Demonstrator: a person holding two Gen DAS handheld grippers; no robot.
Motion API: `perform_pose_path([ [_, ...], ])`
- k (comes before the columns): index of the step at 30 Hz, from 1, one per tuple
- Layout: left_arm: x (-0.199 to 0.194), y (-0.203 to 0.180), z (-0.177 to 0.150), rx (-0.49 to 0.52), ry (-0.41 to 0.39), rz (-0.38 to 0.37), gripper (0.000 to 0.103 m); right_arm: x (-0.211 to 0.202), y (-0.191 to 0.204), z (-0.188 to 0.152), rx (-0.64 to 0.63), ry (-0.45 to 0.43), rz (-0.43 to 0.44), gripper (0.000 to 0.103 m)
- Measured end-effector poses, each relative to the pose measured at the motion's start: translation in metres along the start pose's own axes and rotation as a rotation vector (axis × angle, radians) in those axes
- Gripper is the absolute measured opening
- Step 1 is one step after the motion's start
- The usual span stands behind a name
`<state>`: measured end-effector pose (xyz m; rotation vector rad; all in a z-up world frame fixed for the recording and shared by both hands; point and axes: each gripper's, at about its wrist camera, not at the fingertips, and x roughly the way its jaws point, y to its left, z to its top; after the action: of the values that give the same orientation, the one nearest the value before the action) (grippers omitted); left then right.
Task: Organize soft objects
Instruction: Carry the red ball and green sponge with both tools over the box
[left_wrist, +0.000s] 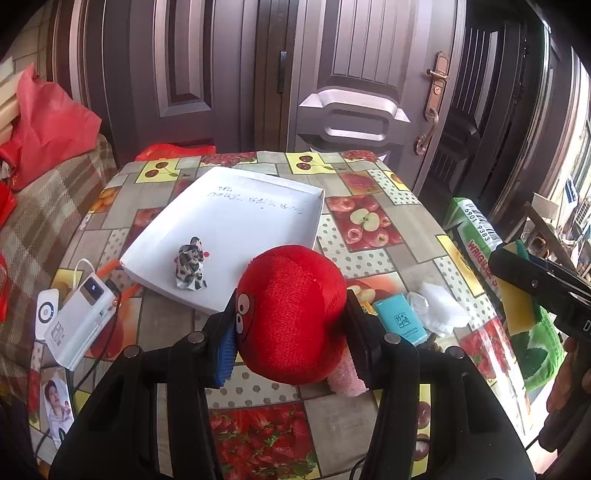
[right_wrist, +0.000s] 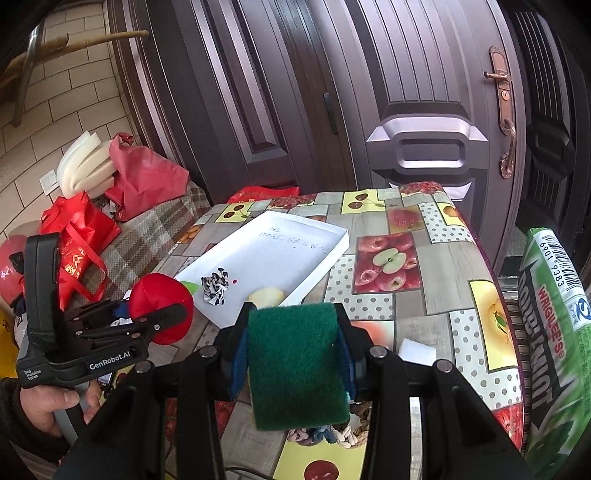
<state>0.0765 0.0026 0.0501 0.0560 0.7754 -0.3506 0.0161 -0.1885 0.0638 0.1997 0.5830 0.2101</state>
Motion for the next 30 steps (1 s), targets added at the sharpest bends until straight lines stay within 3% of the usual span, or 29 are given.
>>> perform_pose_path([
  [30,0.020,0.025,-0.001,-0.053,0.031,0.030,0.050,0.031,0.010,0.009,-0.036,0.051,0.013,0.040],
])
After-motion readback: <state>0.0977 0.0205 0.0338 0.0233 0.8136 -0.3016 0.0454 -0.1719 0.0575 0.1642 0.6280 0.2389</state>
